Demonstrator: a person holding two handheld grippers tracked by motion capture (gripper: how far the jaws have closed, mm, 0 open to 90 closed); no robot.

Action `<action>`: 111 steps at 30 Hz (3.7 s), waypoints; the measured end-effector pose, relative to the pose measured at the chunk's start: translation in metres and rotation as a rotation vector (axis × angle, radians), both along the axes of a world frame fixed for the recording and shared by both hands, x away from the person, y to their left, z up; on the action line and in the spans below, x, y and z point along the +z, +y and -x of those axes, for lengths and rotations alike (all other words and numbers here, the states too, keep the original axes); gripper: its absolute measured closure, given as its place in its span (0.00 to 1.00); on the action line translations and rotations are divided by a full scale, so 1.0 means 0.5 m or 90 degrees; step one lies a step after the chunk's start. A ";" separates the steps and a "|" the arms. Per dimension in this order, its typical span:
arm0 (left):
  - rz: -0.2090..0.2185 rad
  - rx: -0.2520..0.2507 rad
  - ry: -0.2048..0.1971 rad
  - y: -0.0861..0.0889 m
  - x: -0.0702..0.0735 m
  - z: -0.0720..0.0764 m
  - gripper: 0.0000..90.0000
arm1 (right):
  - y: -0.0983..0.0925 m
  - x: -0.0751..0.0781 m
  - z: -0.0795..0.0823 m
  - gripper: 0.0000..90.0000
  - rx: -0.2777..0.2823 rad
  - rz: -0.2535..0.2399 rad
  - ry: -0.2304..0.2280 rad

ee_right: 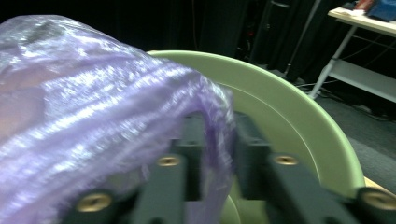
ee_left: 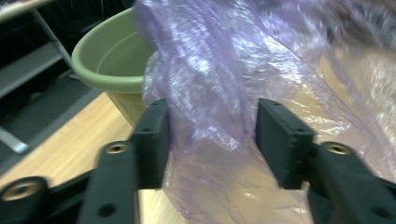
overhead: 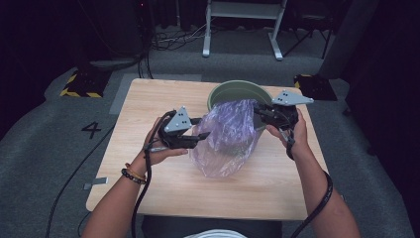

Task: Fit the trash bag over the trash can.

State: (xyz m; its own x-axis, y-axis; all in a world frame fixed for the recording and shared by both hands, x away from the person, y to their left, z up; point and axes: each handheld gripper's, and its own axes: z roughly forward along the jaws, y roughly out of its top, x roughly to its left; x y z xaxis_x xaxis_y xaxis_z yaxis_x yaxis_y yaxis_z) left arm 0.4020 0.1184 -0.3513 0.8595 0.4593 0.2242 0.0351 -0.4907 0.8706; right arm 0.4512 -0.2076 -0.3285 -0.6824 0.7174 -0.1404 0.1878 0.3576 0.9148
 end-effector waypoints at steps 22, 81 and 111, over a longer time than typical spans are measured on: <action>0.036 0.029 0.019 -0.028 -0.001 -0.018 0.86 | 0.016 -0.042 0.171 0.43 0.179 0.086 -0.160; -0.022 -0.038 -0.095 -0.065 -0.018 0.057 0.53 | 0.038 0.032 0.020 0.95 -0.015 -0.021 -0.037; 0.158 0.006 -0.035 -0.017 0.053 -0.023 1.00 | 0.067 0.000 0.137 0.49 0.105 0.009 -0.079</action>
State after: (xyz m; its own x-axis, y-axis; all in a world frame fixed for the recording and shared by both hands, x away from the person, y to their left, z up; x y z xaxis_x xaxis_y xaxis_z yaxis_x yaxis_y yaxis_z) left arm 0.4134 0.1101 -0.3246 0.8443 0.5148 0.1490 -0.0113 -0.2608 0.9653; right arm 0.3825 -0.1741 -0.3284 -0.7674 0.5947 -0.2397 0.0117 0.3867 0.9222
